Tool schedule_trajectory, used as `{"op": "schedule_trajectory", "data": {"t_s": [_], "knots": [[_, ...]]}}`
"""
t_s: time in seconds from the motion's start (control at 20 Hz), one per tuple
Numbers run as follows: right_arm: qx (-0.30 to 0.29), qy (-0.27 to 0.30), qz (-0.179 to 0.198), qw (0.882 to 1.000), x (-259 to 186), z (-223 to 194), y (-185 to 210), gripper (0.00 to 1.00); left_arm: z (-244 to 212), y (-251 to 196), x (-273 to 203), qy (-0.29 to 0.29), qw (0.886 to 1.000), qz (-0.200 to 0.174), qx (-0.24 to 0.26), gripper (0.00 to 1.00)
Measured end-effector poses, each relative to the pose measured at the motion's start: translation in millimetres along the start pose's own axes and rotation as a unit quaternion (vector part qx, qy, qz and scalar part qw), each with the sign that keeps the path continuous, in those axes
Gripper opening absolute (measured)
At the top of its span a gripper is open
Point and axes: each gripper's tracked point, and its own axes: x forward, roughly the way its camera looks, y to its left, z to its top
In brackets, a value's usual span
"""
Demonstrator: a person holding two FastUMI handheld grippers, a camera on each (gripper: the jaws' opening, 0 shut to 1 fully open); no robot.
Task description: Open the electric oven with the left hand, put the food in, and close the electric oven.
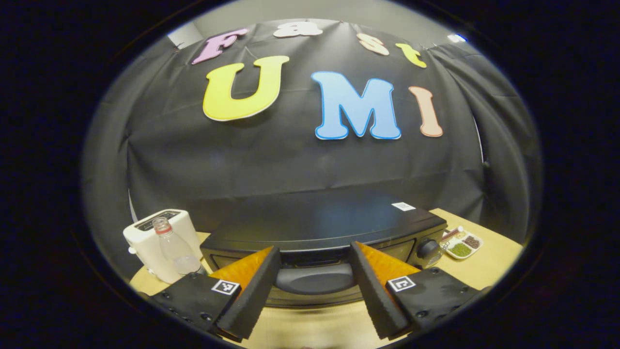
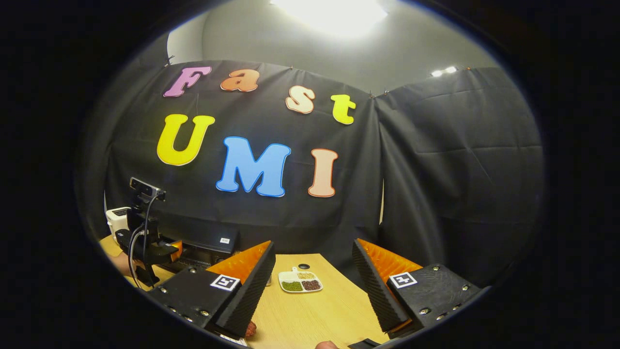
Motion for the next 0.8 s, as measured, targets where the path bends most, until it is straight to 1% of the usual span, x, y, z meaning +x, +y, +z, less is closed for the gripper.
{"op": "schedule_trajectory", "data": {"t_s": [0.05,0.1,0.2,0.3,0.5,0.6,0.7,0.75,0.8], "knots": [[-0.002,-0.001,0.003,1.000,-0.2,1.0,0.6,0.96,0.8,0.2,-1.3,0.000,1.000,0.001,-0.005,0.91],[-0.003,-0.003,0.006,1.000,0.4,2.1,1.3,0.96,-1.5,-0.1,-4.8,0.002,1.000,0.001,-0.007,1.00],[-0.005,-0.006,0.012,1.000,1.0,4.4,0.9,0.96,-3.2,-1.0,-11.2,0.001,1.000,0.004,-0.002,0.96],[-0.006,-0.008,0.017,1.000,0.2,5.0,-1.5,0.96,-7.8,-2.7,-18.7,0.003,1.000,0.007,-0.003,0.95],[0.001,-0.004,0.031,1.000,-1.8,3.1,-3.3,0.96,-21.4,-5.8,-41.1,0.014,1.000,0.014,-0.002,0.96],[0.000,-0.006,0.037,0.999,-3.7,4.2,-5.7,0.96,-29.4,-7.3,-51.5,0.021,1.000,0.017,-0.003,1.00],[-0.002,-0.008,0.044,0.999,-5.4,5.1,-7.8,0.96,-37.3,-8.9,-62.1,0.030,0.999,0.019,-0.005,0.99],[-0.002,-0.010,0.048,0.999,-7.0,6.1,-8.2,0.96,-41.9,-9.7,-66.5,0.035,0.999,0.020,-0.008,0.95],[-0.002,-0.011,0.051,0.999,-8.8,5.7,-8.9,0.96,-47.7,-10.9,-70.4,0.040,0.999,0.021,-0.011,1.00]]}}
